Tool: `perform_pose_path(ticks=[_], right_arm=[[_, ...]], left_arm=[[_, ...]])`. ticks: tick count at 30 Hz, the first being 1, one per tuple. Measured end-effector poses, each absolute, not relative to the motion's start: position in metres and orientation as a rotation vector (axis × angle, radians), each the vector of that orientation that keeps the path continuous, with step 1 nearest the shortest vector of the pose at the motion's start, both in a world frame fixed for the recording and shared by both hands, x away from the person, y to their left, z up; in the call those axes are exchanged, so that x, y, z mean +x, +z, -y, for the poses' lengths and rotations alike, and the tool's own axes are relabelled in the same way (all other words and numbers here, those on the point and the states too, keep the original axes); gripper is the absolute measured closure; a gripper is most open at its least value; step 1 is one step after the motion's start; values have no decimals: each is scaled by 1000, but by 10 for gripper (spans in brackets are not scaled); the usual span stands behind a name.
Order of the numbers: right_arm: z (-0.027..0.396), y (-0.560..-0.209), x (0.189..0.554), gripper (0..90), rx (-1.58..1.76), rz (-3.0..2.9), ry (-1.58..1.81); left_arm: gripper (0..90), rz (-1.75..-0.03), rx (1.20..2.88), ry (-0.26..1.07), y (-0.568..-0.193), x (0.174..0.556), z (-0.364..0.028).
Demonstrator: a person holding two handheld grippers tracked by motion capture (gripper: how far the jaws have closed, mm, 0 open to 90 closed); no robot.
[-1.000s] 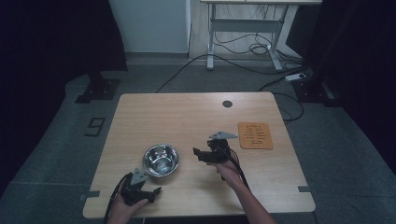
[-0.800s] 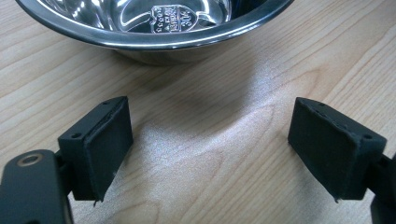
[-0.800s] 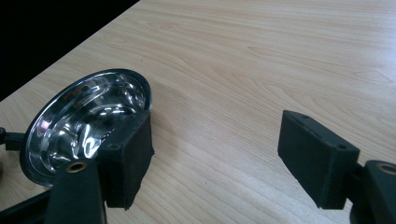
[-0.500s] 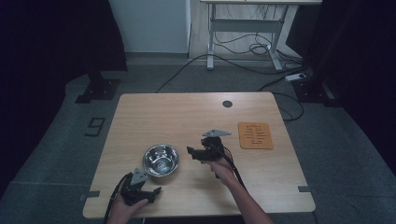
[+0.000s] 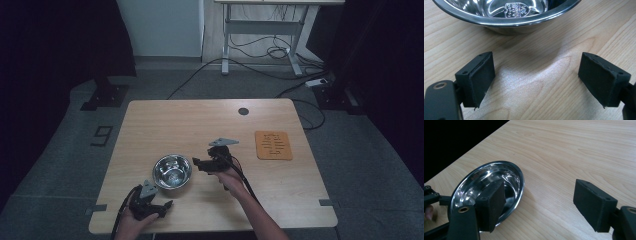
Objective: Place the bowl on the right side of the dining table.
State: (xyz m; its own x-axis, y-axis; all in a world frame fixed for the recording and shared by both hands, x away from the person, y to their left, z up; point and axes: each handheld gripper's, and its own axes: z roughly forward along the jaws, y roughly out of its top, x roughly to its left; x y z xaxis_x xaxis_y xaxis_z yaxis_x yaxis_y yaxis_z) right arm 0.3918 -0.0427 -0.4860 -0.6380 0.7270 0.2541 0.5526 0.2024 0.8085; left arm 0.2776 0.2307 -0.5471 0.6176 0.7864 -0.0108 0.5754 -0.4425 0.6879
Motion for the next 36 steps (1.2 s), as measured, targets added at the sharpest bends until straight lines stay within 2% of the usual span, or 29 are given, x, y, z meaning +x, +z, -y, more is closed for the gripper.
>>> perform_pose_path(ticks=[36], right_arm=[[-16,-508,406,282,1197,-2405,1291]], left_arm=[[138,-1060,2182,410,-547,277,-231]])
